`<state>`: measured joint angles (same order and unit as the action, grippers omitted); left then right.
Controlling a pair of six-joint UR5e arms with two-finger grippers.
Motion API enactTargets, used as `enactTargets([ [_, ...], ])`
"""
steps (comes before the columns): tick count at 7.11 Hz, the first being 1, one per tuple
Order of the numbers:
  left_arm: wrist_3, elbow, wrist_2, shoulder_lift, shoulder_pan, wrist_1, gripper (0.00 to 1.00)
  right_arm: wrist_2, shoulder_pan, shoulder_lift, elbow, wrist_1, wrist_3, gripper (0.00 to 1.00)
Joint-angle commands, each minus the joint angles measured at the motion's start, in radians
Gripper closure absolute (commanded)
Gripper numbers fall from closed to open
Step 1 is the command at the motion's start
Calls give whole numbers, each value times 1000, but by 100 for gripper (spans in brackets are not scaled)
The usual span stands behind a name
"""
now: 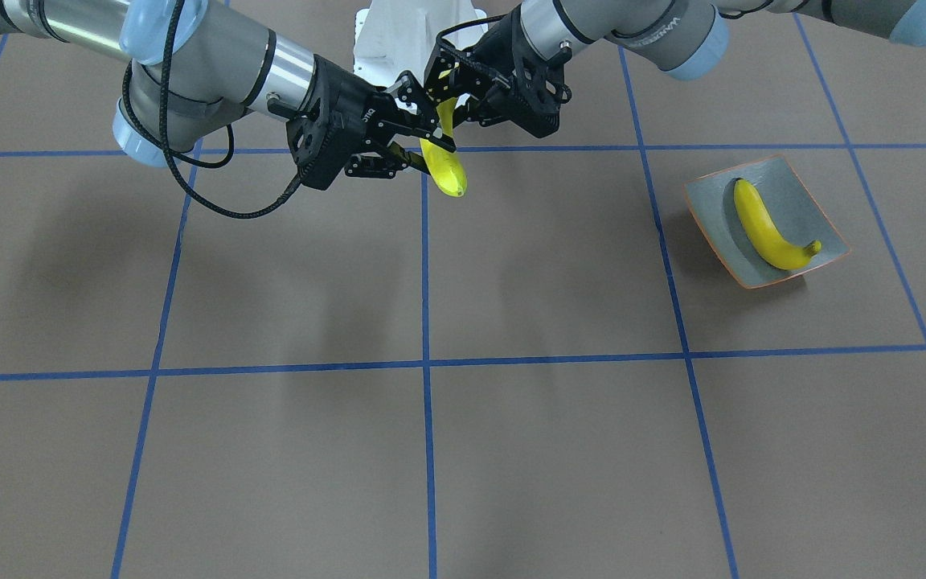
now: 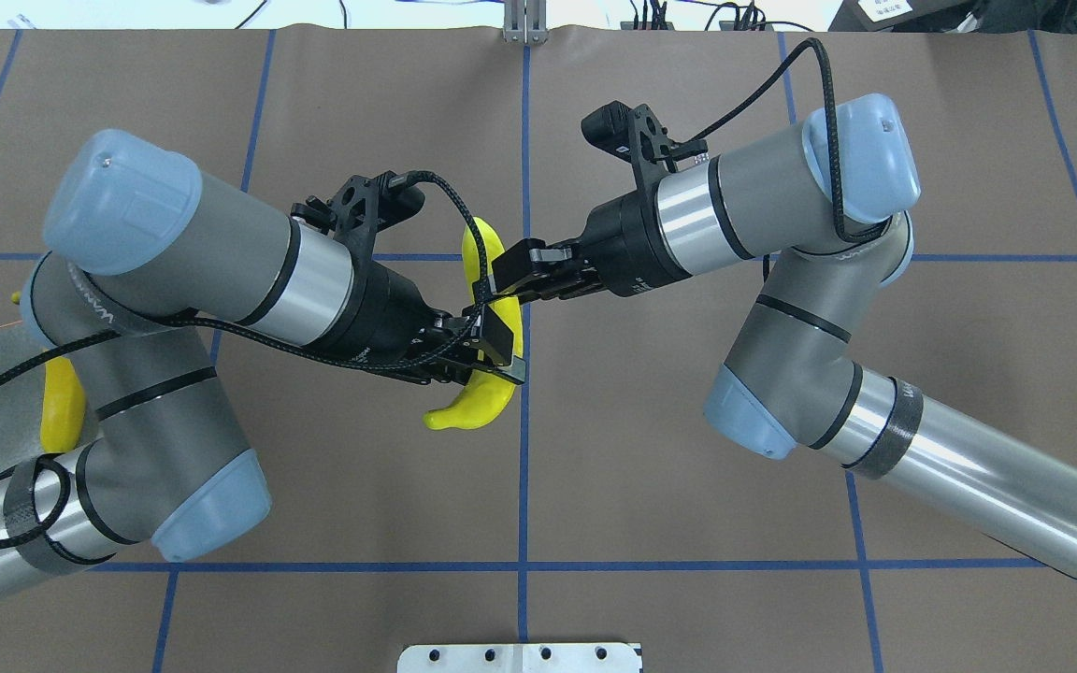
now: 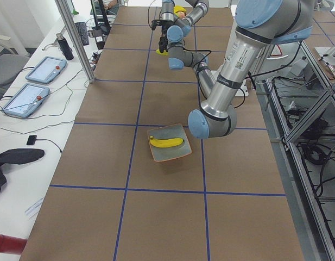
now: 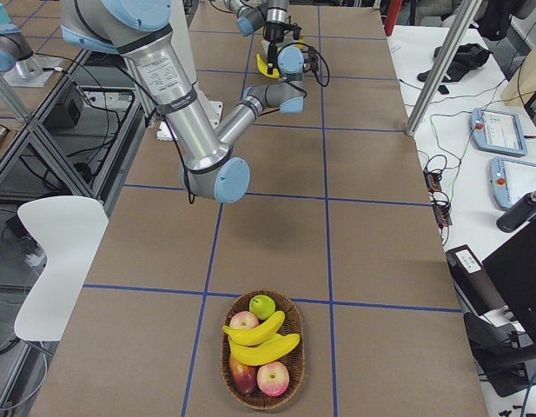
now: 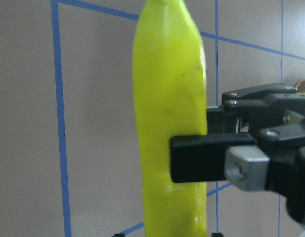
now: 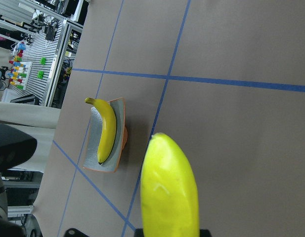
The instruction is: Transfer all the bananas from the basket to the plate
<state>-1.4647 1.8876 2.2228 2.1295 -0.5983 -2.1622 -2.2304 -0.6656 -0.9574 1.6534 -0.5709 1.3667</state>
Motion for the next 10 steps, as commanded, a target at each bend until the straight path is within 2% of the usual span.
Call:
enactTargets([
  [1,-3,2,0,0,0,7,100,1,0,0,0,0,2,1],
  [3,-44,8,-2,-10,-1,12,100,0,-5,-23,17,3,2,0],
  [4,-58,11,-5,-19,-12,15,100,1,-9,-64,31,50,2,0],
  [5,-116,45,-12,-80,-33,16,100,0,-28,-128,32,136,34,0],
  [8,-152,160,-14,-432,-142,18,100,30,-69,-263,32,155,29,0],
  [10,-283,162,-38,-572,-167,18,100,73,-72,-302,23,155,28,0],
])
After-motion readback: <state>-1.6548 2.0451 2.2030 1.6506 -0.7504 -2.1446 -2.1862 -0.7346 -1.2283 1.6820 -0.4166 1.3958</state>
